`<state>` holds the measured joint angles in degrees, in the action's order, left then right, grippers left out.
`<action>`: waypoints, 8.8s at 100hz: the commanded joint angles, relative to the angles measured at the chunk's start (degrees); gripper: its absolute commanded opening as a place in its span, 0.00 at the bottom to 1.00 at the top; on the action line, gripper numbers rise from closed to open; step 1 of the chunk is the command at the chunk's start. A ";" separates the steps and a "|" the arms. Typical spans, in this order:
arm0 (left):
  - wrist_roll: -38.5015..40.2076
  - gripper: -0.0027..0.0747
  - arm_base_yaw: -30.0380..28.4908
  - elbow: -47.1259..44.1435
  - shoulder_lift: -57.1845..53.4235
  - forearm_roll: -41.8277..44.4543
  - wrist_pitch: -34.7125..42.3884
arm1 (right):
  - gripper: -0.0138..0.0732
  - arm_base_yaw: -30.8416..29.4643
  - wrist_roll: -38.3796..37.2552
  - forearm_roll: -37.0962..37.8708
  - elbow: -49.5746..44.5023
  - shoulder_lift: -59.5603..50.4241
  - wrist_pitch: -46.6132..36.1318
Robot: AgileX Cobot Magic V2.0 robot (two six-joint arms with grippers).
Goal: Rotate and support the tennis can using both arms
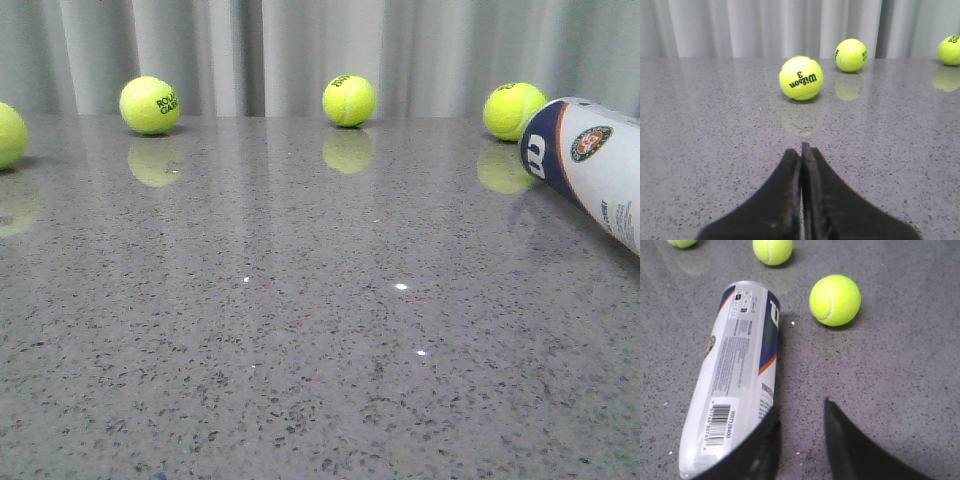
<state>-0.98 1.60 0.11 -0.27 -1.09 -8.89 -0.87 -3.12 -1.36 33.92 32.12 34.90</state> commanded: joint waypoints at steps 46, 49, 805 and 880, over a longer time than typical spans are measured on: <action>0.07 0.01 0.02 -2.63 -2.20 -0.18 4.12 | 0.89 3.11 0.63 -9.61 24.98 28.39 16.55; 0.07 0.01 0.02 -2.63 -2.20 -0.18 4.12 | 0.89 3.11 0.63 -10.51 25.97 29.93 17.94; -11.95 0.65 0.02 54.26 57.91 -33.06 -40.72 | 0.10 20.91 0.41 -5.62 -4.83 -22.25 -5.39; -38.17 0.65 11.12 55.23 86.58 -80.20 -51.87 | 0.10 20.91 0.41 -5.62 -4.83 -22.25 -5.39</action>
<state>-36.60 10.98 53.53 85.28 -73.66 -59.59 20.31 -2.78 -6.94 27.74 9.18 34.42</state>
